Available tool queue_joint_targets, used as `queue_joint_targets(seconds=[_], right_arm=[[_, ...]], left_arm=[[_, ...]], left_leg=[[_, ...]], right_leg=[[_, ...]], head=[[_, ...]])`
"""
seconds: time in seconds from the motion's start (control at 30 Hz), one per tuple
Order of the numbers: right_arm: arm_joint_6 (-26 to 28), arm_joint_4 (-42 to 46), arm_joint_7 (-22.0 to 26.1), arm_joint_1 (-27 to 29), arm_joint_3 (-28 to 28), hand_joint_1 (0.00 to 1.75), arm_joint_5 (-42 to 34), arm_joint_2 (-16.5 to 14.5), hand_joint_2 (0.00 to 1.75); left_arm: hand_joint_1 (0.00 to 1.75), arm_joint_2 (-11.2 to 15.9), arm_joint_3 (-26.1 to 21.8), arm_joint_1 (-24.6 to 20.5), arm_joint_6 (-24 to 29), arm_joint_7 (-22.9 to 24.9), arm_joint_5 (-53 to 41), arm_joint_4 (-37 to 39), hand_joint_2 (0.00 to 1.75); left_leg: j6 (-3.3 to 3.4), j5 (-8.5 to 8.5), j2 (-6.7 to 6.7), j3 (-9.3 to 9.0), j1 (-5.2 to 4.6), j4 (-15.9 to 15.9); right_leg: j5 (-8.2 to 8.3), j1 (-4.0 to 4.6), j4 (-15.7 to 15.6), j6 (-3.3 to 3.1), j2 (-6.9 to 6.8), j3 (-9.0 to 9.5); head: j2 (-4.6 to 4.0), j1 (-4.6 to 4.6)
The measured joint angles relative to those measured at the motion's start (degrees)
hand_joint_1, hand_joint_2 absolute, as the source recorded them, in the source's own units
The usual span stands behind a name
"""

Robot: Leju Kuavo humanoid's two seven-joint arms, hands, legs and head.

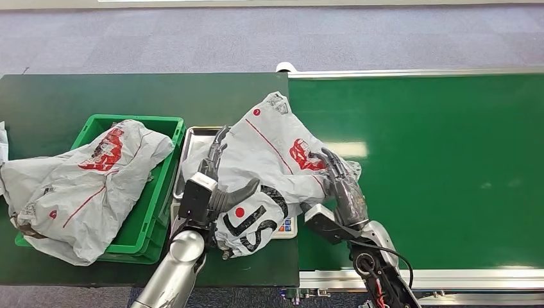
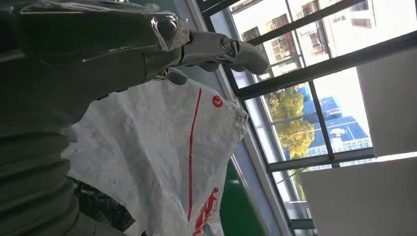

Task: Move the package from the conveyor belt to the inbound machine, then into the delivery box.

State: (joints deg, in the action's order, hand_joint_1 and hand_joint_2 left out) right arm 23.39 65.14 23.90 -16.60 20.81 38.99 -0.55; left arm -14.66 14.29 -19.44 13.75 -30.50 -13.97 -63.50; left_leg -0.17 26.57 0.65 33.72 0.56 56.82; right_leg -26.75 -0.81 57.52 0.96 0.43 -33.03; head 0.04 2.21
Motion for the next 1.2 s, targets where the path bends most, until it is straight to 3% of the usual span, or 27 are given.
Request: queue_joint_targets(seconds=[0.27,0.43,0.57,1.2], right_arm=[[3.4,4.7,8.2,0.3,-3.5,0.00,-10.4,-1.9,1.75],[3.8,5.6,8.8,0.4,-3.8,0.00,-11.1,-2.2,1.75],[4.5,7.4,10.7,0.6,-4.4,0.00,-13.5,-2.7,1.75],[3.9,7.8,10.9,0.6,-4.6,0.00,-15.7,-3.1,1.75]], left_arm=[[0.00,0.9,3.7,0.0,-4.6,0.7,-6.7,0.5,1.75],[0.00,1.0,4.5,-0.1,-5.4,0.9,-7.7,0.6,1.75],[0.00,1.5,7.1,-0.9,-11.0,2.1,-10.1,1.7,1.75],[0.00,1.6,12.0,-4.0,-15.5,7.7,-21.1,8.3,1.75]], left_leg=[[0.00,0.00,-0.01,-0.01,0.00,0.0],[0.00,0.00,-0.01,-0.01,0.00,0.0],[0.00,0.00,-0.01,-0.01,0.00,0.0],[0.00,0.00,0.00,-0.01,0.00,0.0]], right_leg=[[0.00,0.00,0.0,0.00,0.00,0.00],[0.00,0.00,0.0,0.00,0.01,-0.01],[0.00,0.00,0.0,0.00,0.00,0.00],[0.00,0.00,0.0,0.00,0.00,0.00]], head=[[-0.01,0.01],[0.00,0.01],[0.00,0.00],[0.00,0.00]])
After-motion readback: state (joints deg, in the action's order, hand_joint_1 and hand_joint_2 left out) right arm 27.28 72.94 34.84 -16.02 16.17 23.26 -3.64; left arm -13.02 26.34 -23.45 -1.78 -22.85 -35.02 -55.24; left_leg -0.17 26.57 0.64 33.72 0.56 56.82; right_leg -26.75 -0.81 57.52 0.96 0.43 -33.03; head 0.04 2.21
